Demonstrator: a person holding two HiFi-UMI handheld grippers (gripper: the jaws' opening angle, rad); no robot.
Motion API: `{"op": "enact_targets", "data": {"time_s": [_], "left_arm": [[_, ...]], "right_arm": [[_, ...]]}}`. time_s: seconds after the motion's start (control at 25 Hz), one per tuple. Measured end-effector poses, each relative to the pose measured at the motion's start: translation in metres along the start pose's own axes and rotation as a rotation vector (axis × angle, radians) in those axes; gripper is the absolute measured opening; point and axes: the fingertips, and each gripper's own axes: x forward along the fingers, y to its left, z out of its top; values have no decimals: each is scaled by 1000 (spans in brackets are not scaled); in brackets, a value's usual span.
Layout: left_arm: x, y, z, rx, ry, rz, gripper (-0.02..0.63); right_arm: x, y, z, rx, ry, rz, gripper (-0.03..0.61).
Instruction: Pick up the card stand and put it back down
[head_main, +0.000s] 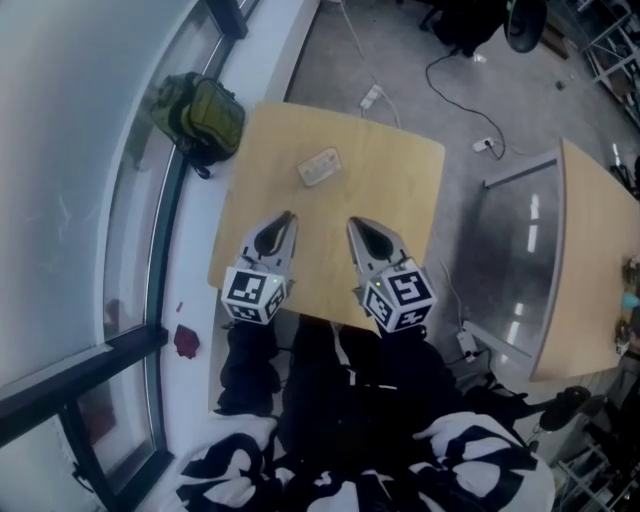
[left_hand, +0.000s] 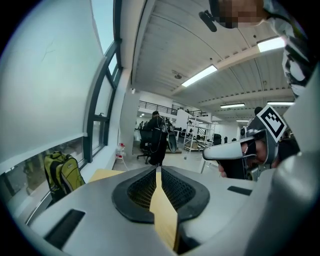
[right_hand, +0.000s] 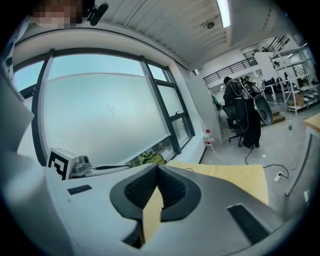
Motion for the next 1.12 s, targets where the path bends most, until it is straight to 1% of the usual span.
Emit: {"op": "enact_targets", "data": {"time_s": [0.2, 0.4, 0.6, 0.8, 0.88, 0.92, 1.12], "left_arm": [[10, 15, -32, -9, 34, -55, 28], [30, 41, -62, 2, 102, -47, 43], [54, 55, -84, -7, 124, -72, 71], [83, 70, -103, -13, 157, -108, 162], [93, 73, -109, -22, 169, -130, 220], [99, 74, -111, -27, 173, -140, 237], [125, 80, -114, -30, 166, -171, 287]], "right_arm": [[10, -14, -34, 13, 74, -17, 11], [28, -22, -64, 37, 130, -15, 11], [42, -25, -79, 30, 163, -3, 11], [55, -34, -91, 37, 183, -5, 11], [58, -37, -95, 42, 192, -11, 11], [60, -39, -97, 45, 195, -14, 11], [68, -44, -103, 55, 203, -18, 11]]}}
